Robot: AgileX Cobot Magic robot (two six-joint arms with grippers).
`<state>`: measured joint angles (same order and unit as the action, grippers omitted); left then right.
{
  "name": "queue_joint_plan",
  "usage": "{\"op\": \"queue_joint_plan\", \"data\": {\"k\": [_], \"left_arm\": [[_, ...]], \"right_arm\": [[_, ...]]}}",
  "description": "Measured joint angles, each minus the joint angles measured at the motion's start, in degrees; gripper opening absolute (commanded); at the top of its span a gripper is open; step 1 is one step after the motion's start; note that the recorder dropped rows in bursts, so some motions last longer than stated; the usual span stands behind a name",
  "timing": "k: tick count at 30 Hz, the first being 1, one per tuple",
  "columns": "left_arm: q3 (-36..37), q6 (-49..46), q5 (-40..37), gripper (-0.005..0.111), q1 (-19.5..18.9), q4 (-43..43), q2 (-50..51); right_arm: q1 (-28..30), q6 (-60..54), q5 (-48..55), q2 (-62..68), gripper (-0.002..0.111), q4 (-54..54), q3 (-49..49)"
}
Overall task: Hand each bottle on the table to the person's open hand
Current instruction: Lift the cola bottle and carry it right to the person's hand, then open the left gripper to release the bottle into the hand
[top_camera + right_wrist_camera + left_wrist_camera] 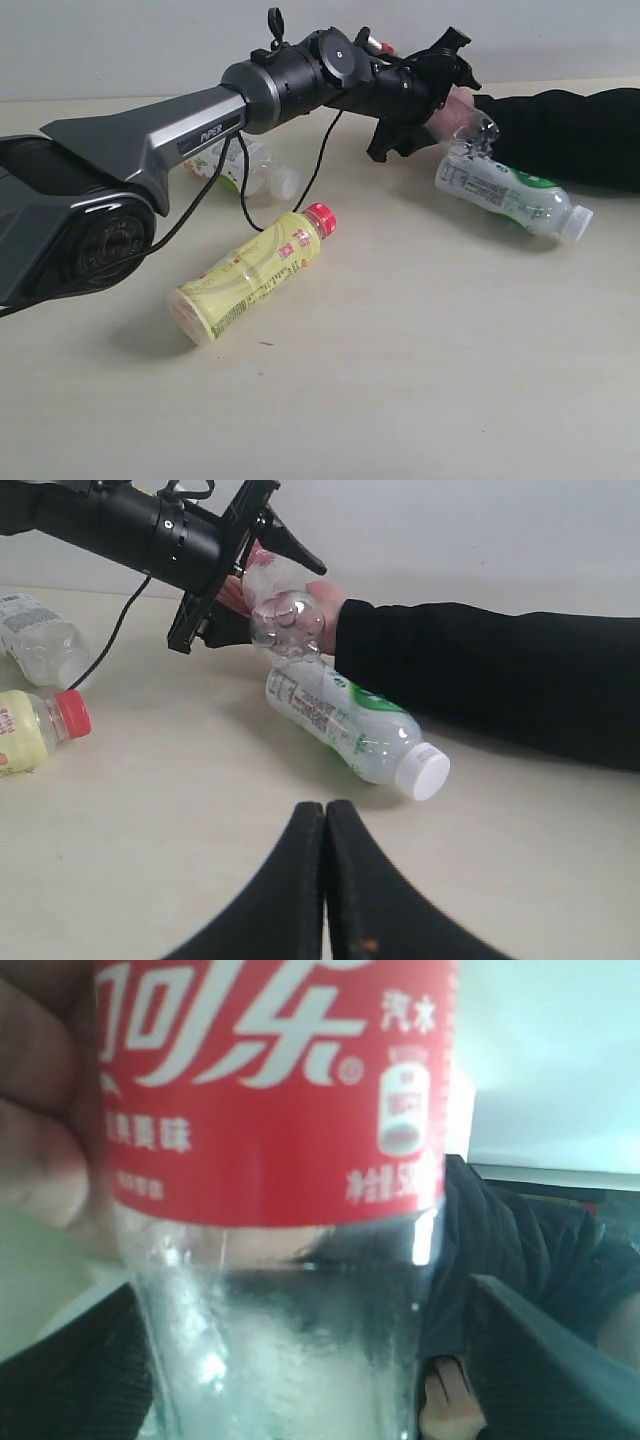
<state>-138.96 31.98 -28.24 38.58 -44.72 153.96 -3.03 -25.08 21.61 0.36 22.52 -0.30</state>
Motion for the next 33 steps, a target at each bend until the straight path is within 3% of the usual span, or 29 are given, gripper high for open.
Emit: {"op": "queue_joint_plan", "data": {"k": [6, 33], "left_arm": [[0.00, -1.19, -1.35, 0.100, 0.00, -0.36, 0.00], [0.00, -8.41, -14.67, 0.100, -0.68, 3.70, -5.36]], "right_arm": [[0.00, 0.00, 0.00, 0.00, 0.000, 0.00, 0.00], [0.00, 0.00, 0.00, 0.00, 0.000, 0.00, 0.00]]}}
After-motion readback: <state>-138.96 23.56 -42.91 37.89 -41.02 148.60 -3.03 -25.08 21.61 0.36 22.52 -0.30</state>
